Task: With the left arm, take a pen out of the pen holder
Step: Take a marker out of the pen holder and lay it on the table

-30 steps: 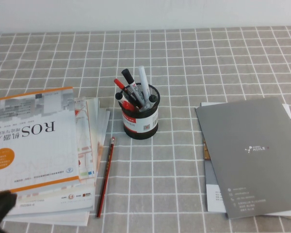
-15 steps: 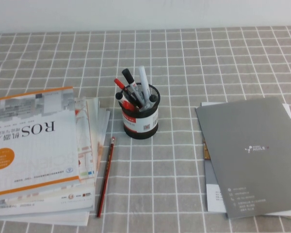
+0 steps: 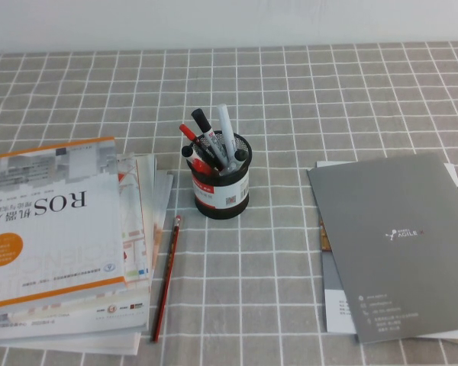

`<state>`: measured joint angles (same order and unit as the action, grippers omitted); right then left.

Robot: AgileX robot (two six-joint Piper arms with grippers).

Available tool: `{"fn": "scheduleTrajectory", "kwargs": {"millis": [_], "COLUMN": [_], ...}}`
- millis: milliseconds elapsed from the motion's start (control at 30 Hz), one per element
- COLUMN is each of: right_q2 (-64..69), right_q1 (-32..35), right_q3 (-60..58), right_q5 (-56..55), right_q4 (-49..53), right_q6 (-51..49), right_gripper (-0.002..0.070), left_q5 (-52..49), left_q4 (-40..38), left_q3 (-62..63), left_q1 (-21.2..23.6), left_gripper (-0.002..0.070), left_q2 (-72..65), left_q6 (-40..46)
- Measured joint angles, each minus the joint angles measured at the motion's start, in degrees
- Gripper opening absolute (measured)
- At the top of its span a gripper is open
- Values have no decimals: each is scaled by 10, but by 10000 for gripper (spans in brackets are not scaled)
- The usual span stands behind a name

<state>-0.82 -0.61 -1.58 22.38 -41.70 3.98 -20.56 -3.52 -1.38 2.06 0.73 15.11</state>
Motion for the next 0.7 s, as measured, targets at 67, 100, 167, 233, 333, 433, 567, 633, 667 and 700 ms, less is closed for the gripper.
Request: {"fn": "scheduleTrajectory", "kwargs": {"millis": [67,100,167,233,333,433,567,633,667,700], "right_q2": [0,0,0,0,0,0,0,0,0,0], "right_q1": [0,0,0,0,0,0,0,0,0,0], "right_q3": [0,0,0,0,0,0,0,0,0,0], "right_q5": [1,1,1,1,1,1,1,1,1,1], "right_q4": [0,0,0,0,0,0,0,0,0,0], "right_q6": [0,0,0,0,0,0,0,0,0,0], "right_gripper": [-13,-13,-13,-13,-13,-13,-13,-13,-13,-13], "left_q5": [-7,-8,-9,-9,-9,-9,-9,-10,-10,-10], "left_q4": [-1,-2,-2,-3,-3,-3,-3,-3,-3,-3], "left_q3": [0,0,0,0,0,0,0,0,0,0], "left_q1": [0,0,0,0,0,0,0,0,0,0], "left_gripper": [0,0,0,0,0,0,0,0,0,0], "left_q2": [0,0,0,0,0,0,0,0,0,0], "left_q6": [-2,-3,-3,-3,-3,-3,-3,-3,-3,-3]}}
